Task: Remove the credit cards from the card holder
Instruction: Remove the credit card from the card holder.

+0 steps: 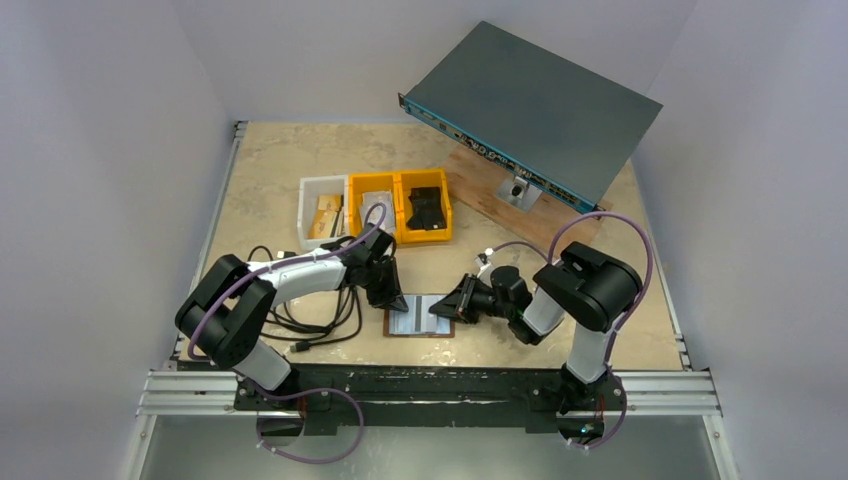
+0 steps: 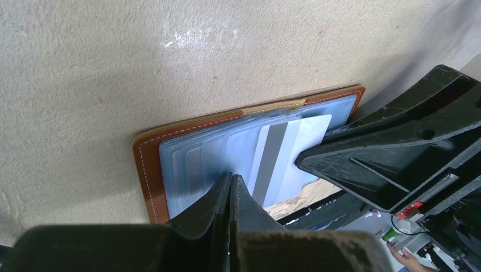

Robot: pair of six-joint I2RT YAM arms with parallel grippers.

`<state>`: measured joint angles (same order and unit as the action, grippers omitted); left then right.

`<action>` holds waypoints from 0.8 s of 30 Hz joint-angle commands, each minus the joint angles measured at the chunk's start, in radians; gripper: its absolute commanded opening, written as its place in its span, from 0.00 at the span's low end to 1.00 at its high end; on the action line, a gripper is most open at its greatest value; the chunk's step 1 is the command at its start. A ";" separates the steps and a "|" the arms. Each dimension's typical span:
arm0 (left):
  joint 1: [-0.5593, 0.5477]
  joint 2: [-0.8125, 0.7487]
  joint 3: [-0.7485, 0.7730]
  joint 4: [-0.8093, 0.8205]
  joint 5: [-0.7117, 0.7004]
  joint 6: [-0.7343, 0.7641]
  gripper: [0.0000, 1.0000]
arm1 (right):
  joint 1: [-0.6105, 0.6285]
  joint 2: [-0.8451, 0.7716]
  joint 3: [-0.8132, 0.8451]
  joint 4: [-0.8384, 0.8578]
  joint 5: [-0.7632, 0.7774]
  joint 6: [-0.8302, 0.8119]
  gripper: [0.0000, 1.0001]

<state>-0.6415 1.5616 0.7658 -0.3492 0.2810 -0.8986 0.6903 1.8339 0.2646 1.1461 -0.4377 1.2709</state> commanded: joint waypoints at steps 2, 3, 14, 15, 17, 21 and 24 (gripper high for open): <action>0.013 0.056 -0.043 -0.081 -0.158 0.043 0.00 | -0.006 -0.023 -0.049 -0.034 0.040 -0.014 0.01; 0.015 0.053 -0.043 -0.083 -0.162 0.043 0.00 | -0.006 -0.032 -0.058 -0.049 0.050 -0.019 0.00; 0.014 0.045 -0.046 -0.081 -0.162 0.050 0.00 | -0.013 -0.304 -0.087 -0.384 0.169 -0.103 0.00; 0.015 0.042 -0.044 -0.079 -0.158 0.054 0.00 | -0.012 -0.333 -0.087 -0.417 0.178 -0.110 0.00; 0.015 0.032 -0.039 -0.068 -0.139 0.064 0.00 | -0.014 -0.392 -0.079 -0.493 0.190 -0.125 0.00; 0.015 0.010 -0.012 -0.063 -0.110 0.078 0.00 | -0.014 -0.514 -0.040 -0.656 0.224 -0.161 0.00; 0.015 -0.014 0.030 -0.076 -0.084 0.092 0.00 | -0.014 -0.591 -0.004 -0.736 0.232 -0.182 0.00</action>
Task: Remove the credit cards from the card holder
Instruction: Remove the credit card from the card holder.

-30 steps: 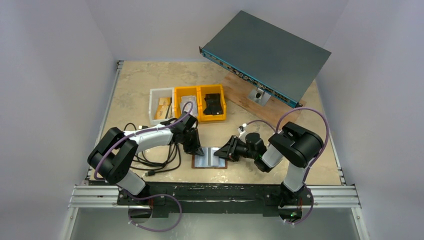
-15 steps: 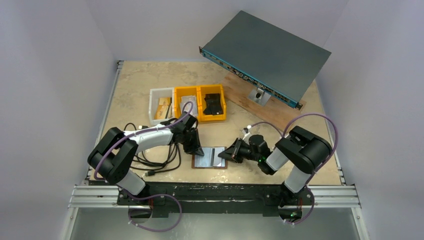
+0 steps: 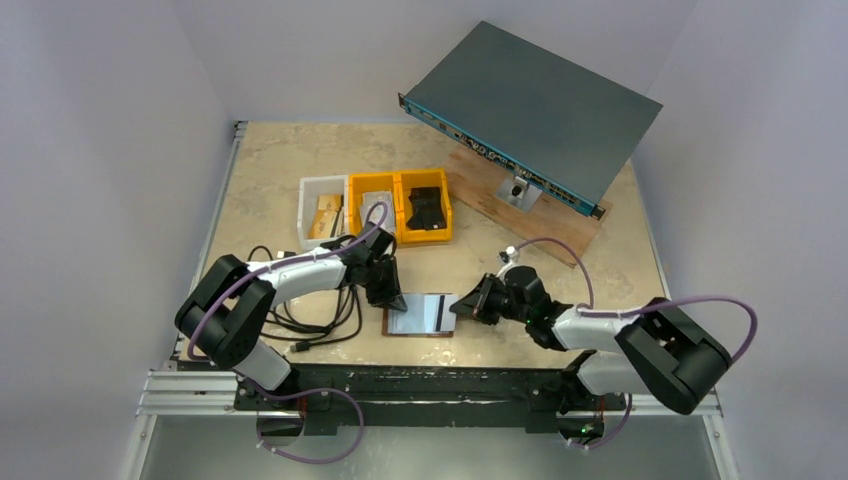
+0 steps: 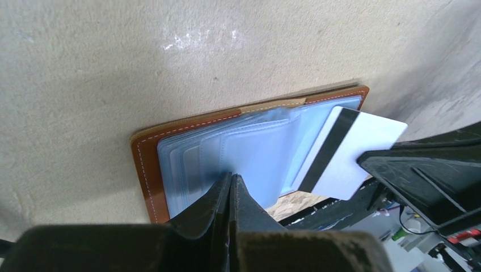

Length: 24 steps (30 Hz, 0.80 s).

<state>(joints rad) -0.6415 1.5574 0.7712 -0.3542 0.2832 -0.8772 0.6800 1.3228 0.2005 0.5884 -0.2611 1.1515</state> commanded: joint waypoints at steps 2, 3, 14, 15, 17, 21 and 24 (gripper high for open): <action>0.014 -0.042 0.051 -0.078 -0.063 0.077 0.01 | -0.003 -0.119 0.091 -0.227 0.051 -0.076 0.00; 0.014 -0.065 0.064 -0.083 -0.047 0.079 0.05 | -0.003 -0.132 0.106 -0.245 0.046 -0.081 0.00; 0.098 -0.355 0.124 -0.134 0.123 0.143 0.64 | -0.013 -0.175 0.272 -0.290 -0.071 -0.082 0.00; 0.115 -0.379 0.113 -0.122 0.150 0.145 0.64 | -0.017 -0.170 0.287 -0.282 -0.090 -0.080 0.00; 0.158 -0.423 0.097 -0.107 0.207 0.148 0.64 | -0.025 -0.159 0.321 -0.267 -0.133 -0.078 0.00; 0.225 -0.475 0.086 -0.092 0.334 0.173 0.65 | -0.035 -0.137 0.386 -0.237 -0.211 -0.069 0.00; 0.262 -0.499 0.072 -0.057 0.420 0.170 0.65 | -0.036 -0.108 0.436 -0.218 -0.265 -0.064 0.00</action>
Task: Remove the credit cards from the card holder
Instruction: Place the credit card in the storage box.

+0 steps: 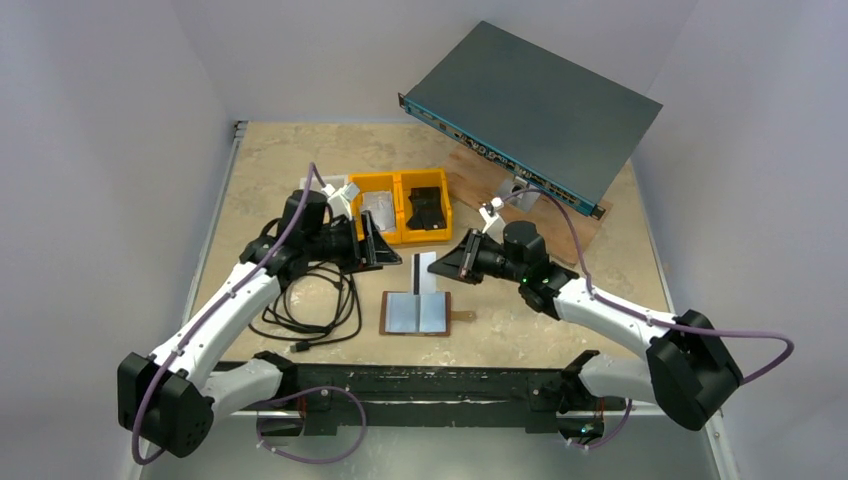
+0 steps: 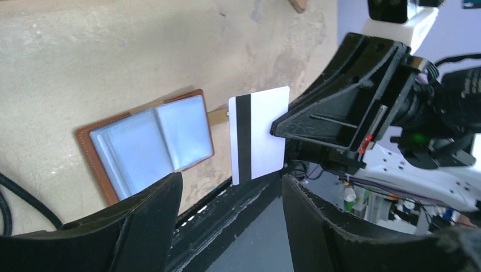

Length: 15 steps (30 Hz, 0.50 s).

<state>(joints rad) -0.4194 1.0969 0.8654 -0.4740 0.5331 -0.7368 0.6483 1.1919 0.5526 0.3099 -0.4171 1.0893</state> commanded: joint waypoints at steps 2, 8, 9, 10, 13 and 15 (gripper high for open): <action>0.057 -0.043 -0.036 0.097 0.234 0.015 0.64 | -0.004 0.043 0.115 0.076 -0.136 0.005 0.00; 0.070 -0.044 -0.074 0.182 0.314 -0.028 0.59 | -0.005 0.081 0.138 0.174 -0.185 0.064 0.00; 0.072 -0.042 -0.082 0.199 0.327 -0.040 0.58 | -0.004 0.085 0.142 0.178 -0.183 0.068 0.00; 0.072 -0.043 -0.089 0.220 0.339 -0.052 0.57 | -0.004 0.088 0.142 0.183 -0.185 0.073 0.00; 0.073 -0.035 -0.096 0.245 0.357 -0.062 0.54 | -0.005 0.095 0.137 0.216 -0.194 0.096 0.00; 0.073 -0.029 -0.100 0.250 0.361 -0.062 0.53 | -0.004 0.097 0.132 0.237 -0.199 0.109 0.00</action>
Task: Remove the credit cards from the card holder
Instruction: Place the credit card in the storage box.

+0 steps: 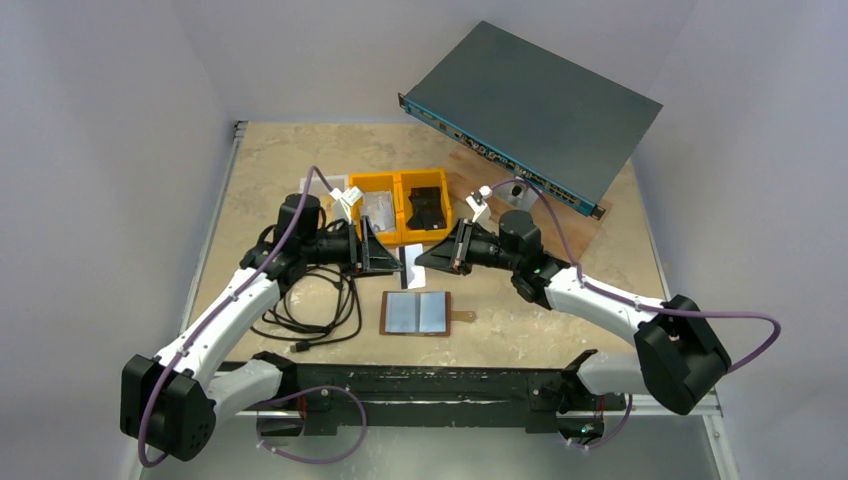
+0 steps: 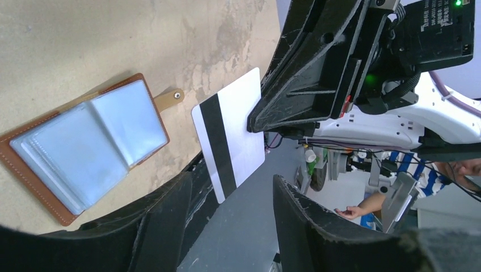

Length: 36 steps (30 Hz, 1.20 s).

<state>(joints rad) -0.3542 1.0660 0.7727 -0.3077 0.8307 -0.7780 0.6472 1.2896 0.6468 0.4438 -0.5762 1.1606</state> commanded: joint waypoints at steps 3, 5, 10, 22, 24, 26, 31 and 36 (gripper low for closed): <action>0.008 0.012 -0.017 0.100 0.073 -0.025 0.53 | -0.002 -0.001 0.034 0.118 -0.043 0.050 0.00; 0.008 0.017 -0.028 0.130 0.086 -0.043 0.52 | -0.001 0.001 0.032 0.127 -0.046 0.055 0.00; 0.008 0.031 -0.044 0.192 0.109 -0.079 0.45 | 0.004 0.017 0.022 0.171 -0.055 0.078 0.00; 0.006 0.034 -0.049 0.141 0.020 -0.101 0.00 | 0.029 0.016 0.068 -0.017 0.044 -0.038 0.37; 0.007 0.031 0.001 0.005 -0.097 -0.046 0.00 | 0.028 -0.011 0.103 -0.155 0.127 -0.116 0.54; 0.008 0.041 0.073 -0.125 -0.231 -0.003 0.00 | 0.028 -0.038 0.134 -0.297 0.199 -0.176 0.69; 0.010 0.162 0.263 -0.292 -0.527 0.053 0.00 | 0.028 -0.090 0.159 -0.455 0.341 -0.246 0.95; 0.023 0.376 0.483 -0.378 -0.742 0.103 0.00 | 0.028 -0.114 0.175 -0.579 0.418 -0.307 0.99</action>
<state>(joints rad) -0.3466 1.3102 1.1095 -0.5728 0.3435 -0.7502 0.6788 1.2076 0.7731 0.0158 -0.2962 0.9493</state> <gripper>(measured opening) 0.006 0.985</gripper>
